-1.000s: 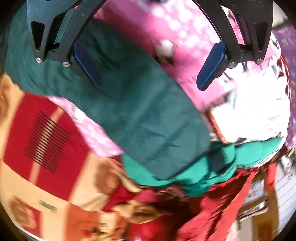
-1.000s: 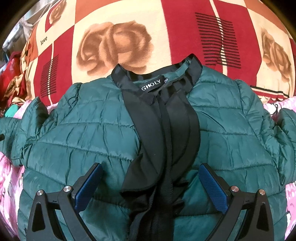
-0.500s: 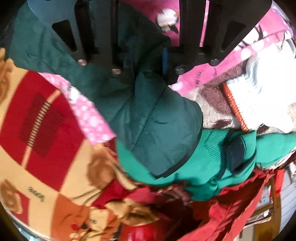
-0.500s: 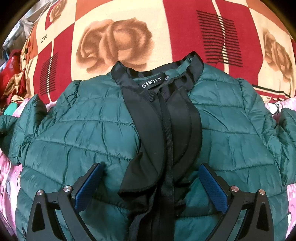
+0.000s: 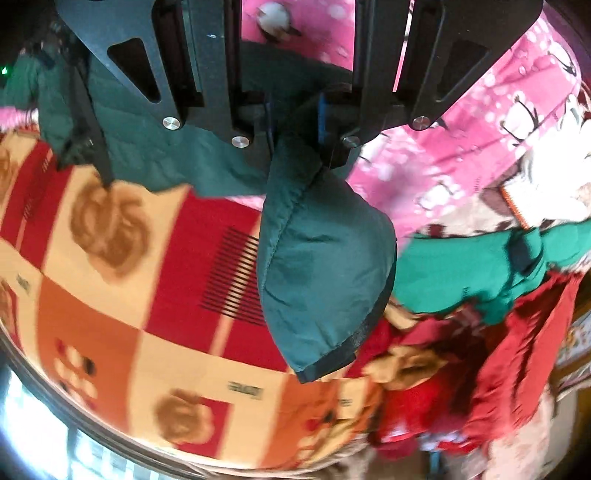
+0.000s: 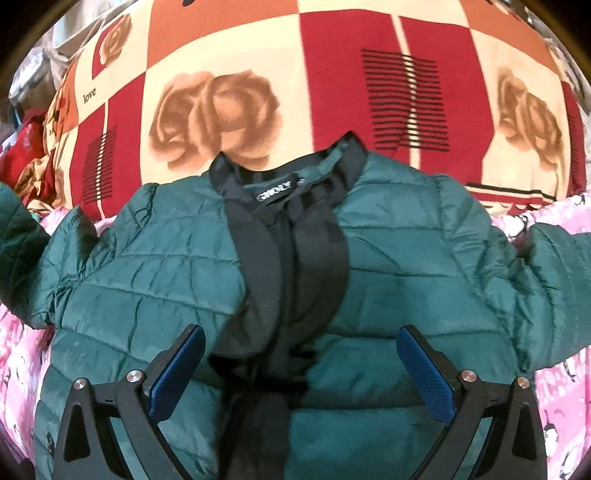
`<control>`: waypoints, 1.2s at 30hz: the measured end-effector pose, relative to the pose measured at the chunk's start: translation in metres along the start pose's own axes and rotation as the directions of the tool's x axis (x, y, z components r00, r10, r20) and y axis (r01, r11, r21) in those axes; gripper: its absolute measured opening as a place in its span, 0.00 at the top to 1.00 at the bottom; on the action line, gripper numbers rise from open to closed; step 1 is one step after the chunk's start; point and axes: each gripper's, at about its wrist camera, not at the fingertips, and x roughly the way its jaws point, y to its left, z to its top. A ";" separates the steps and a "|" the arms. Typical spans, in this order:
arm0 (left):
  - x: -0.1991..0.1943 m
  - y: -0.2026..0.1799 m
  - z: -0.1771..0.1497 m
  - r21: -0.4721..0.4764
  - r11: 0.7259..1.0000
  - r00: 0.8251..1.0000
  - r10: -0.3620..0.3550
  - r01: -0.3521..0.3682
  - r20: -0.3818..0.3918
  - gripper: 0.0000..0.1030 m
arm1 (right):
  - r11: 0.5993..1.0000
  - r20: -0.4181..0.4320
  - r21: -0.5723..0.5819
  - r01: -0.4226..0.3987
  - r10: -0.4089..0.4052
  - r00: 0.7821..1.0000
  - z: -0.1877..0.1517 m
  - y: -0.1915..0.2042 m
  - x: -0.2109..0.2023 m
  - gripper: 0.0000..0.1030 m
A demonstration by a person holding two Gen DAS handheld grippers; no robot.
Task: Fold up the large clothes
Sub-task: 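Carry the held sleeve across the jacket body with the left gripper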
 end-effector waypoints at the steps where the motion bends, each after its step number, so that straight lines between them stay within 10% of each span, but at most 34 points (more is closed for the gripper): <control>1: -0.005 -0.011 -0.004 0.020 1.000 1.000 -0.011 0.011 -0.002 0.85 | 1.000 -0.001 0.007 0.002 -0.002 1.000 0.000 -0.005 -0.002 0.00; 36: -0.062 -0.228 -0.093 0.339 0.891 0.953 -0.271 0.301 -0.133 0.87 | 0.978 -0.008 0.206 0.040 -0.039 0.999 -0.035 -0.110 -0.039 0.00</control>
